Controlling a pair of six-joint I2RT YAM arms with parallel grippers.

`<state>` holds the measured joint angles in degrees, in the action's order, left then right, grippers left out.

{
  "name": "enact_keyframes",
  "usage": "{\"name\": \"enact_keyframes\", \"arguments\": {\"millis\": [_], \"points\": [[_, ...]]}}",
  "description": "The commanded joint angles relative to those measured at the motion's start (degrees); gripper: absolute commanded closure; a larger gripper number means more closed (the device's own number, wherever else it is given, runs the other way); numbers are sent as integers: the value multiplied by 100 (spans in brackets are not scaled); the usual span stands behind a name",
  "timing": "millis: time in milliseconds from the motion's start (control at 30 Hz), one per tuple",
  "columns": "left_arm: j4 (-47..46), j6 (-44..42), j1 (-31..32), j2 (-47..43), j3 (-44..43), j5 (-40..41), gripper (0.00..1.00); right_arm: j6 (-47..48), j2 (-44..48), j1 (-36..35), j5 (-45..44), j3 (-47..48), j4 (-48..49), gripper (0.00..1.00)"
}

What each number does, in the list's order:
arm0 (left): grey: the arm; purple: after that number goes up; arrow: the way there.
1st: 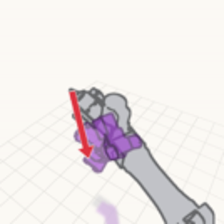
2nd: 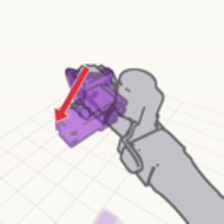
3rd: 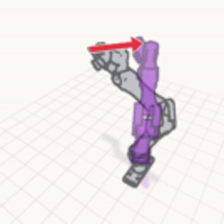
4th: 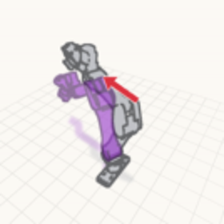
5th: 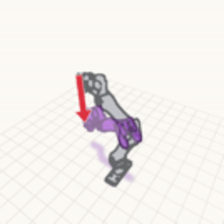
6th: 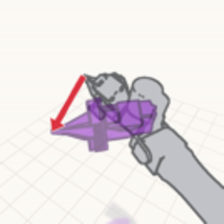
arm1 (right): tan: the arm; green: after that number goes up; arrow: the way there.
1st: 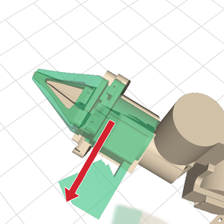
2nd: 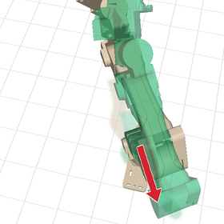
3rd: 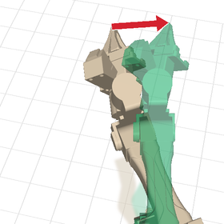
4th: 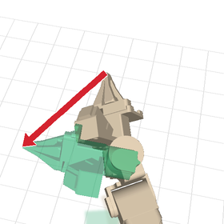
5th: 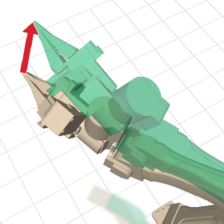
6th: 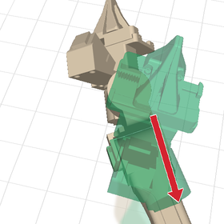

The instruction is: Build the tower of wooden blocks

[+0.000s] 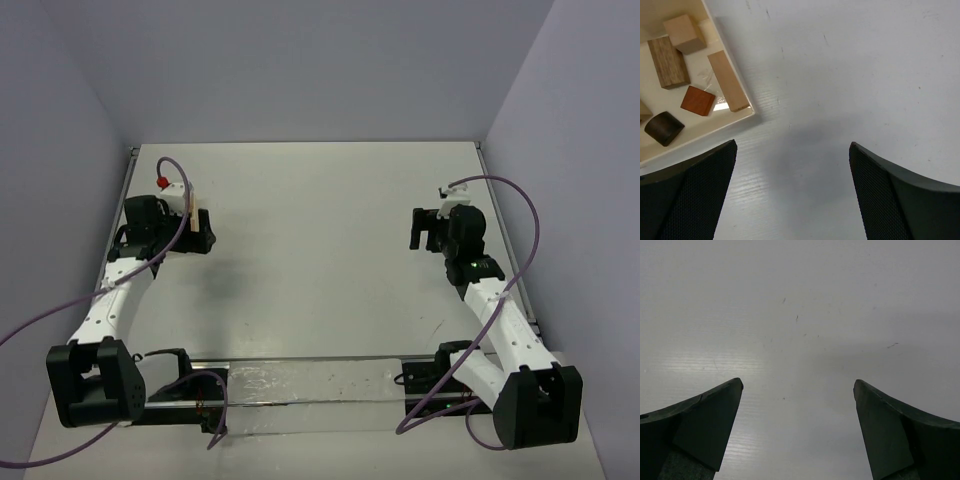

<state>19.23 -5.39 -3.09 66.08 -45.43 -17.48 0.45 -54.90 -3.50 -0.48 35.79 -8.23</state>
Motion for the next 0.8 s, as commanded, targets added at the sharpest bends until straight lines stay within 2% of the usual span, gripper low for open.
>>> {"name": "enact_keyframes", "arguments": {"millis": [0,67,133,233,300,367,400,567,767], "points": [[-450,316,19,-301,-158,845,1,-36,132,57,-18,232,128,0],[-390,498,19,-277,-413,1469,1,-36,216,77,-39,183,166,0],[-229,657,19,-198,-658,1711,1,-35,270,78,-29,148,218,0],[169,262,3,90,-1108,1895,1,-27,179,78,-46,239,167,0],[322,266,-169,251,-1288,1796,1,-10,45,69,-99,475,61,0],[512,294,-876,479,-1635,722,1,47,-198,69,-148,807,-251,0],[567,321,-1055,633,-1736,604,1,106,-347,69,-135,1002,-356,0],[822,169,-1207,1443,-2272,1001,2,342,-931,60,4,1699,-796,0],[1019,266,-1476,2218,-2698,1353,20,261,-1885,27,18,2587,-1421,0]]}}
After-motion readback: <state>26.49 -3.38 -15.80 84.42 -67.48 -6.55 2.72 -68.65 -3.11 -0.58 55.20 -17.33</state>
